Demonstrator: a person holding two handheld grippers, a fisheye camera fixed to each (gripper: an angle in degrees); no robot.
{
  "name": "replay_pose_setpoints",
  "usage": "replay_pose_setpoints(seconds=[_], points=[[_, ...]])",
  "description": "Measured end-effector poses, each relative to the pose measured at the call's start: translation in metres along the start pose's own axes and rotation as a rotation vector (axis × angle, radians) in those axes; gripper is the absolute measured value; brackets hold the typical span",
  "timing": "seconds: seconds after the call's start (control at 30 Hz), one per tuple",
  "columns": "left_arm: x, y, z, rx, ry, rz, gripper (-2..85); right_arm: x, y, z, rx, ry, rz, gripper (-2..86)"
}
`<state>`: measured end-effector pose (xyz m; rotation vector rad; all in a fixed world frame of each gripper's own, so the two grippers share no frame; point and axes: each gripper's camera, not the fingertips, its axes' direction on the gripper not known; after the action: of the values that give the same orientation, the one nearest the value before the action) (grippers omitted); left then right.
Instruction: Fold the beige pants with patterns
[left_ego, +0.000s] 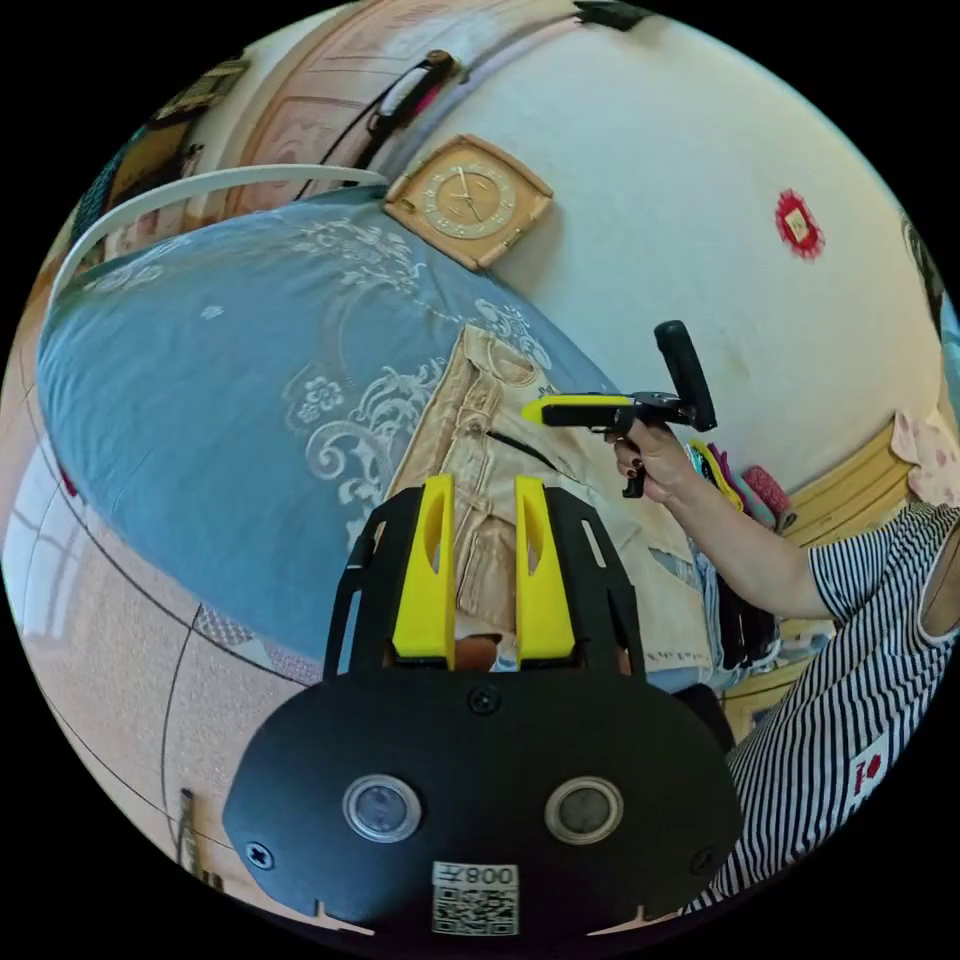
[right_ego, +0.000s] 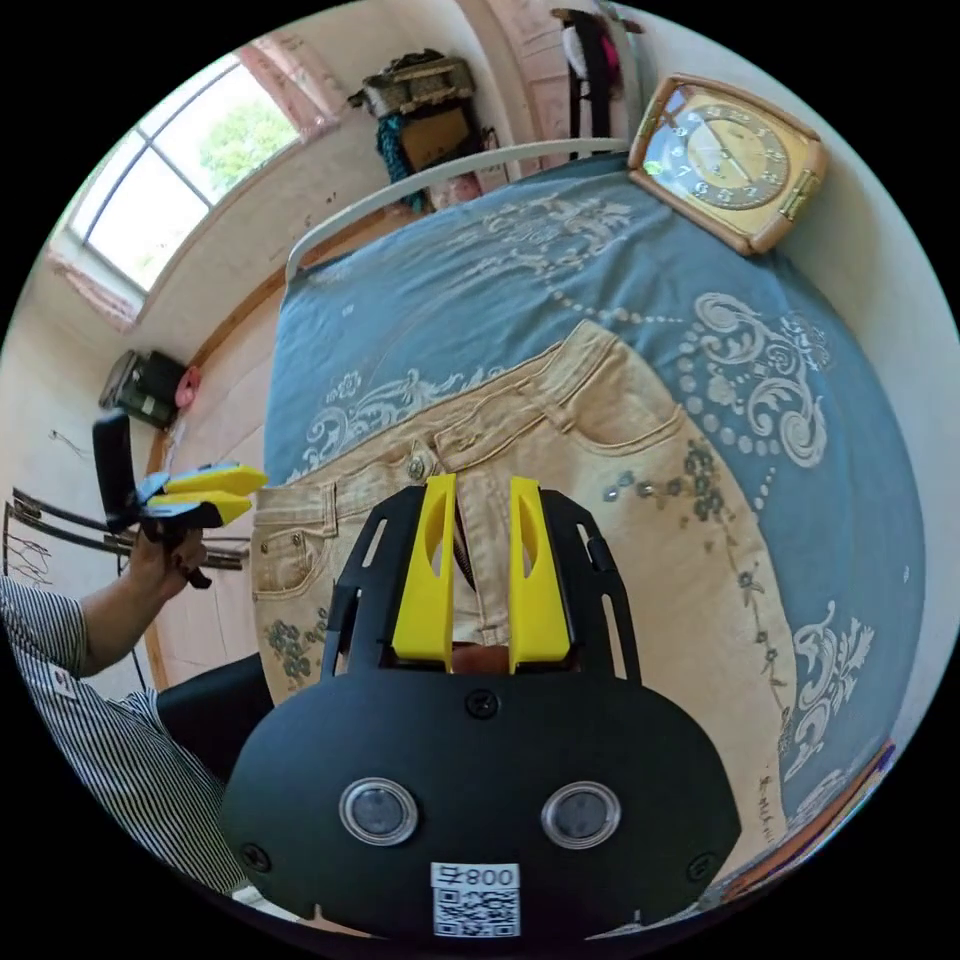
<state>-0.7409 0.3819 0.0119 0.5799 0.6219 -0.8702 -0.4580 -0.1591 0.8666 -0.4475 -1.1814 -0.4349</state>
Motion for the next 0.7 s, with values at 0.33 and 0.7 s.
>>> replay_pose_setpoints(seconds=[0.33, 0.7], points=[[0.044, -0.042, 0.092, -0.257, -0.129, 0.149, 5.5, 0.002, 0.011, 0.043, -0.023, 0.094, -0.046, 8.0], [0.08, -0.043, 0.108, -0.176, -0.173, 0.161, 2.0, 0.029, 0.033, 0.049, 0.002, -0.003, -0.034, 7.7]])
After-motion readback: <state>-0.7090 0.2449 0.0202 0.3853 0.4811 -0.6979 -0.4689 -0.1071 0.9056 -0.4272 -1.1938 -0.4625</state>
